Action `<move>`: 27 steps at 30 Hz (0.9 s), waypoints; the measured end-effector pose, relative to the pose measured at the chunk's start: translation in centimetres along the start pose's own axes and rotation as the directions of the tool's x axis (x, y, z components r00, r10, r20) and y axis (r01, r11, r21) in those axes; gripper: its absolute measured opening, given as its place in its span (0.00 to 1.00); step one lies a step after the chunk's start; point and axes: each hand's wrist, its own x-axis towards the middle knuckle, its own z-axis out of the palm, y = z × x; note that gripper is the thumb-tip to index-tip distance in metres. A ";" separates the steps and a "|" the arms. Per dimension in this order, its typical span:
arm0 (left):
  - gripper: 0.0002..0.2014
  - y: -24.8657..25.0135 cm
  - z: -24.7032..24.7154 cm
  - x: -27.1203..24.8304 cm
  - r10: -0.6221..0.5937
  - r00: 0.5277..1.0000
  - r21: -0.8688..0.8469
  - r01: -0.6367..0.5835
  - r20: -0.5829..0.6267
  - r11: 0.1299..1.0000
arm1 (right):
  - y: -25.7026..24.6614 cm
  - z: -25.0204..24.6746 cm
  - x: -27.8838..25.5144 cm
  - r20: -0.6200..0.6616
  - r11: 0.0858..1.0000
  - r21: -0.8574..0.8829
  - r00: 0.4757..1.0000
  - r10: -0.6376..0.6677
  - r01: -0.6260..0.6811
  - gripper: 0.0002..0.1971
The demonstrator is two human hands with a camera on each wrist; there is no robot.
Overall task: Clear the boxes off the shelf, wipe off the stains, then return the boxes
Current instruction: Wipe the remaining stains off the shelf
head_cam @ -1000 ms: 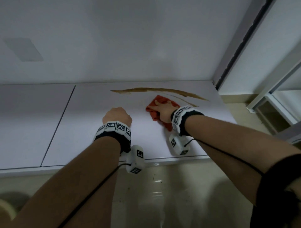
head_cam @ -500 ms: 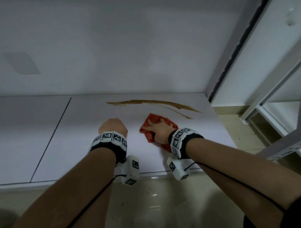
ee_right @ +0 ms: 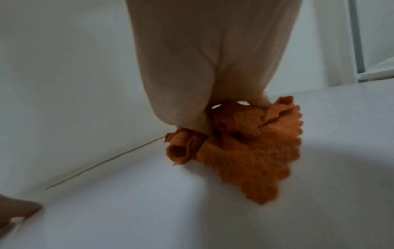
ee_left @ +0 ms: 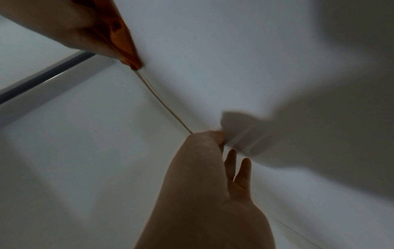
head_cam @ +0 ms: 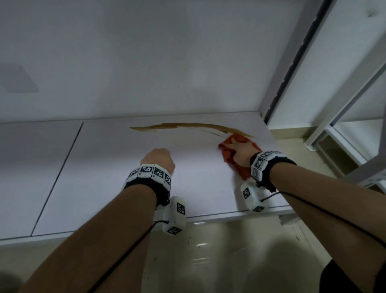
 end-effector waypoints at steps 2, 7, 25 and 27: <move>0.04 0.3 -0.2 0.0 -0.013 1.000 -0.002 0.013 -0.002 1.000 | 0.7 -0.1 -0.4 0.245 0.986 -0.162 0.969 0.013 0.027 0.17; 0.15 1.0 -0.9 0.3 -0.033 0.999 0.008 0.033 -0.008 0.999 | -1.7 2.0 -0.8 0.398 0.888 -0.374 0.911 -0.106 0.267 0.27; 0.15 0.7 -0.3 0.8 -0.024 1.000 0.038 0.024 0.004 0.999 | 1.0 0.9 3.3 0.290 0.944 -0.317 0.957 0.006 0.090 0.28; 0.15 0.7 -0.5 0.9 -0.026 1.000 0.050 0.025 0.013 0.998 | 0.7 1.0 2.4 0.298 0.951 -0.300 0.954 0.020 0.074 0.28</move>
